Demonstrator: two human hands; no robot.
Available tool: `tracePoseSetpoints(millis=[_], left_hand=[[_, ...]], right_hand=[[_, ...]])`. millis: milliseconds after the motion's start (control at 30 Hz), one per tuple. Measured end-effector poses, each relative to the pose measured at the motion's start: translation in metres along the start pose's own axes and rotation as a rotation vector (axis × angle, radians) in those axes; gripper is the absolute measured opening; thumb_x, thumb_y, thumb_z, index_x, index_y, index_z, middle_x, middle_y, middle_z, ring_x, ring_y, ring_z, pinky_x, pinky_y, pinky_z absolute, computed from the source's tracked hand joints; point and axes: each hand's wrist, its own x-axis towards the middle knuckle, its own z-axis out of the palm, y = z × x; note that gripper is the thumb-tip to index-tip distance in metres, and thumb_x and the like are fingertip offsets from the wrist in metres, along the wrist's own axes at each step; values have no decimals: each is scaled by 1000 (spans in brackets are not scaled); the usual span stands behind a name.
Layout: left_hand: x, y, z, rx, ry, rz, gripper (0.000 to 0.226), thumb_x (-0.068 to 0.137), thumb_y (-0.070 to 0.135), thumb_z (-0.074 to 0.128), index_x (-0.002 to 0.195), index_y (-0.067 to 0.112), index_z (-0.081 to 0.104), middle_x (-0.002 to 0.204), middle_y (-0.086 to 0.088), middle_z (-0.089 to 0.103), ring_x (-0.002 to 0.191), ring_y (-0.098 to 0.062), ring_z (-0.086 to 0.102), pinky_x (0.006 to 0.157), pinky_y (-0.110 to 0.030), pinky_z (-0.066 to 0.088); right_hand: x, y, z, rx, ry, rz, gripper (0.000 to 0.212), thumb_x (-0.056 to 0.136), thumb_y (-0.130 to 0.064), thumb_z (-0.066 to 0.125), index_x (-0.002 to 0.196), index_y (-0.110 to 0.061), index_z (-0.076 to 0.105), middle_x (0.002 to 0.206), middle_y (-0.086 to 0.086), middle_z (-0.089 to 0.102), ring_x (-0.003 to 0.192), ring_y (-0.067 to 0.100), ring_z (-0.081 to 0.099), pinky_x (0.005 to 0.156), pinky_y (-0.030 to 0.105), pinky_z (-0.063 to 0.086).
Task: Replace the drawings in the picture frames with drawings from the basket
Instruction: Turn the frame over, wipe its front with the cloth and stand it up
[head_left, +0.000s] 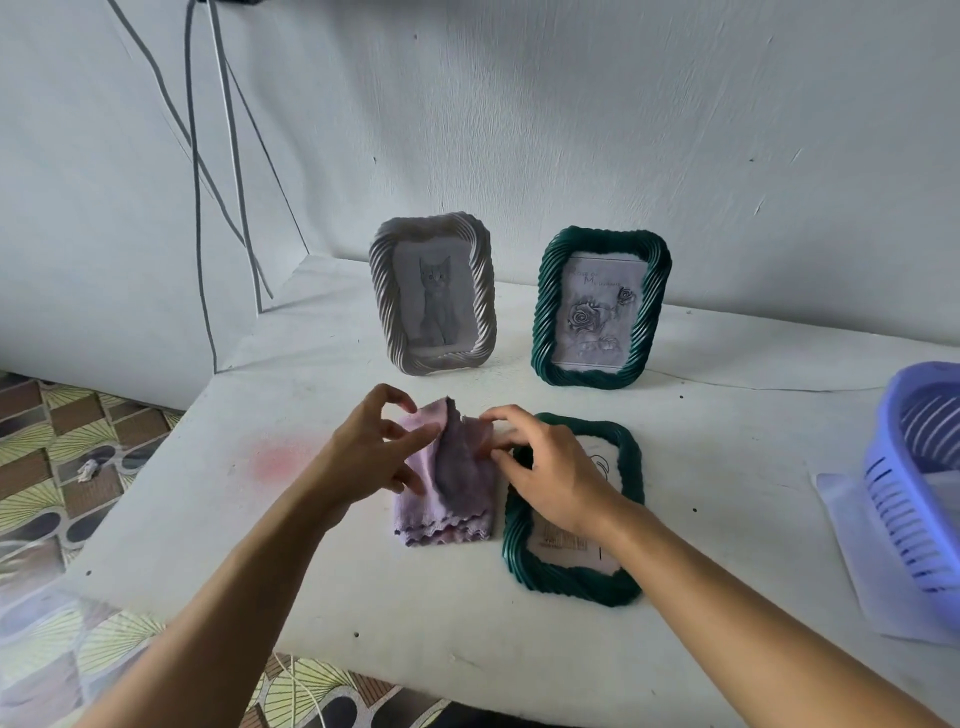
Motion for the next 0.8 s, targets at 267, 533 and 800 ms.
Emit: tracePoseSetpoints(millis=[267, 533, 800], left_hand=[[9, -22, 23, 400, 214, 228, 24, 93, 18, 66, 114, 21, 56, 90, 0, 68, 73, -22, 61, 64, -27, 47], [40, -22, 16, 611, 131, 197, 26, 94, 45, 61, 116, 33, 67, 117, 4, 58, 118, -23, 42, 97, -47, 39], [40, -24, 8, 389, 81, 288, 15, 86, 30, 66, 96, 35, 56, 92, 19, 64, 88, -13, 54, 84, -31, 48]], right_hand=[[11, -4, 4, -58, 1, 9, 30, 102, -15, 48, 131, -16, 51, 91, 6, 73, 42, 3, 48, 44, 18, 36], [18, -8, 10, -117, 53, -21, 34, 93, -11, 60, 125, -13, 47, 102, 0, 72, 71, 11, 62, 72, 30, 50], [20, 5, 21, -127, 155, -71, 41, 85, -4, 68, 121, -13, 53, 103, 1, 72, 97, 19, 63, 87, 34, 50]])
